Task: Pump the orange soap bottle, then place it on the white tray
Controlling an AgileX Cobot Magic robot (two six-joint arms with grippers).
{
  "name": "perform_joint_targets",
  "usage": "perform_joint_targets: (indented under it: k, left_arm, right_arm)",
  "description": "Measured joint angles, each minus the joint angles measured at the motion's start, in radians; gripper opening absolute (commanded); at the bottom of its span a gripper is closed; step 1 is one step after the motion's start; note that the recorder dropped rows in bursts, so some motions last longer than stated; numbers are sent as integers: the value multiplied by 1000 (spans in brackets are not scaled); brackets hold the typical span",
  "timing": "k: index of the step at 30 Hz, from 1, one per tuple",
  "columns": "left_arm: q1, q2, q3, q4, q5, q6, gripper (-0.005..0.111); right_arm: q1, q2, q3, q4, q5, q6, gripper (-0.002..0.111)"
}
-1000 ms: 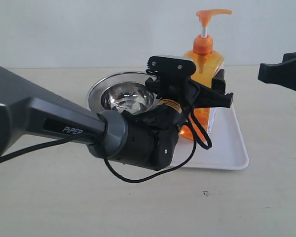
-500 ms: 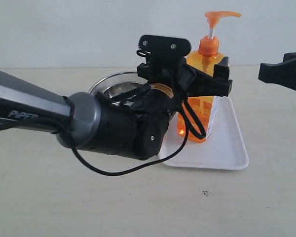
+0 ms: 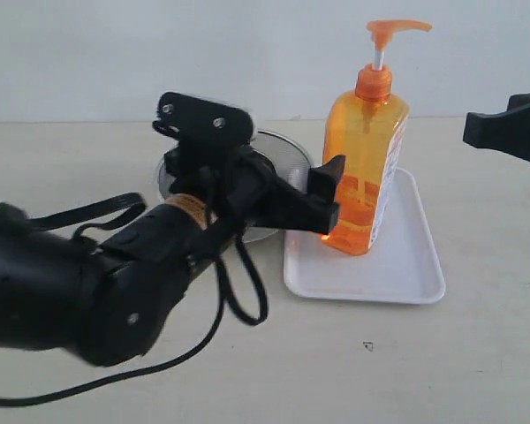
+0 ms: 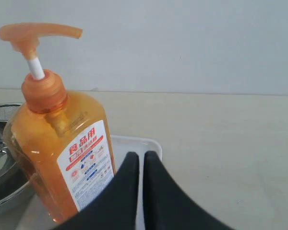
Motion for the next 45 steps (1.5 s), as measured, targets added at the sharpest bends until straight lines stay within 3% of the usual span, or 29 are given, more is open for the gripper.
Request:
perform_joint_targets:
  k: [6,11,14,19,22,27,31,39,45]
  left_arm:
    - [-2,-234,247,180,3,-190,5]
    - [-2,-396,400,243,7,-348,5]
    - [-2,-521,532,390,32,-498,5]
    - [-2,-617,579,526,48,-513,5]
    - [-2,-694,592,476,52,-433,5]
    - [11,-935,655,264,97,-307,5]
    - [130,-1188,662,249,317,-322,5]
    - [421,-1516,664,245,584,-401,5]
    - [576,-1727,664,243,796,-405,5]
  right_arm:
    - [0,0,0,0,0,0,0]
    - [0,0,0,0,0,0,0]
    - [0,0,0,0,0,0,0]
    - [0,0,0,0,0,0,0]
    - [0,0,0,0,6,0,0]
    - [0,0,0,0,6,0,0]
    - [0,0,0,0,6,0,0]
    - [0,0,0,0,6,0,0]
    - [0,0,0,0,6,0,0]
